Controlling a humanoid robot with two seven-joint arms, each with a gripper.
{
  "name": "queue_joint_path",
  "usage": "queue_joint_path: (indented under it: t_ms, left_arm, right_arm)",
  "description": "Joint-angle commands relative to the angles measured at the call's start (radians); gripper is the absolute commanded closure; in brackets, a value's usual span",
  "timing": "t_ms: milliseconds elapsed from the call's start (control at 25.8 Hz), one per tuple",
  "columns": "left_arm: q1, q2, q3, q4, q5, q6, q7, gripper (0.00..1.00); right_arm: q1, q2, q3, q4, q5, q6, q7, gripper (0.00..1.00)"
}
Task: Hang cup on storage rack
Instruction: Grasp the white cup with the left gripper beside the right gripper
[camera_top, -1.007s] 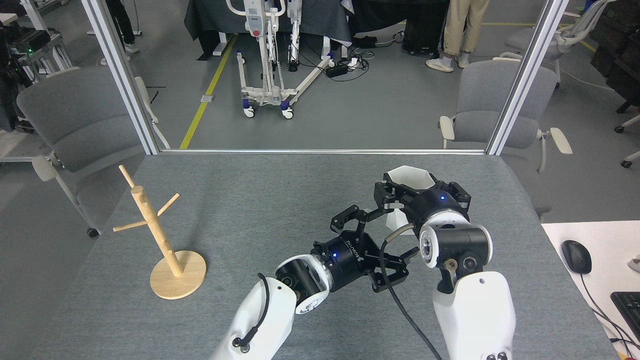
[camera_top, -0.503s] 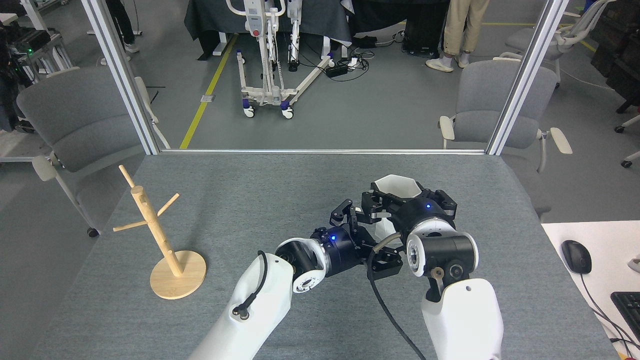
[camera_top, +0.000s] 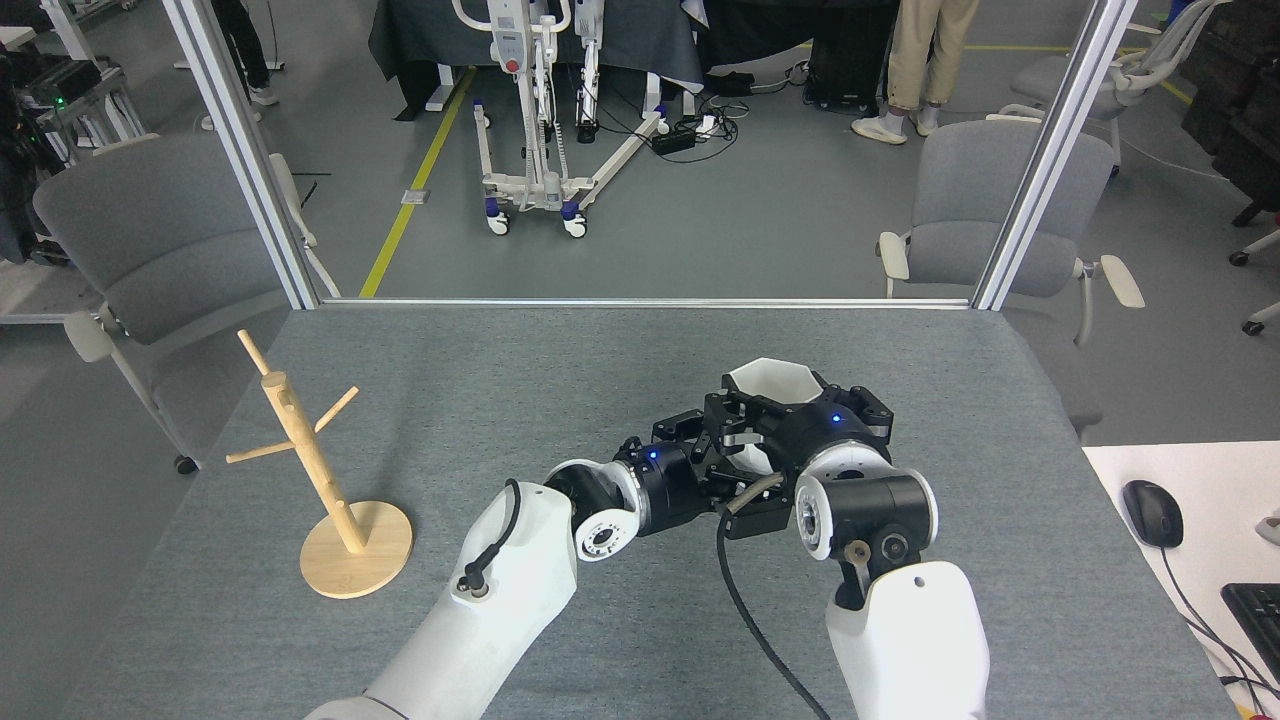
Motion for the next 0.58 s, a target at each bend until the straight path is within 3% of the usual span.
queue_joint_path:
  t_ms: [0,271,310,387,542]
  left_arm:
    - [-0.022,0.002,0.040,0.016,0.008,0.012,0.003,0.01]
    - [-0.020,0.003,0.057,0.013,0.007,0.009,0.006,0.01]
    - [-0.019,0.003,0.057,0.011,0.007,0.010,0.007,0.04]
    - [-0.016,0.003,0.057,0.010,0.007,0.013,0.007,0.18]
    - [-0.016,0.005,0.057,0.011,0.007,0.013,0.007,0.24]
  right_arm:
    - [0.004,0.005,0.002,0.002,0.002,0.001,-0.001,1.00]
    - [0.006,0.015,0.008,0.014,0.003,0.000,-0.003,1.00]
    - [0.006,0.019,0.008,0.014,0.003,0.000,-0.003,1.00]
    - [0.006,0.024,0.008,0.015,0.003,0.000,-0.003,1.00]
    - [0.006,0.027,0.008,0.015,0.005,-0.002,-0.004,1.00]
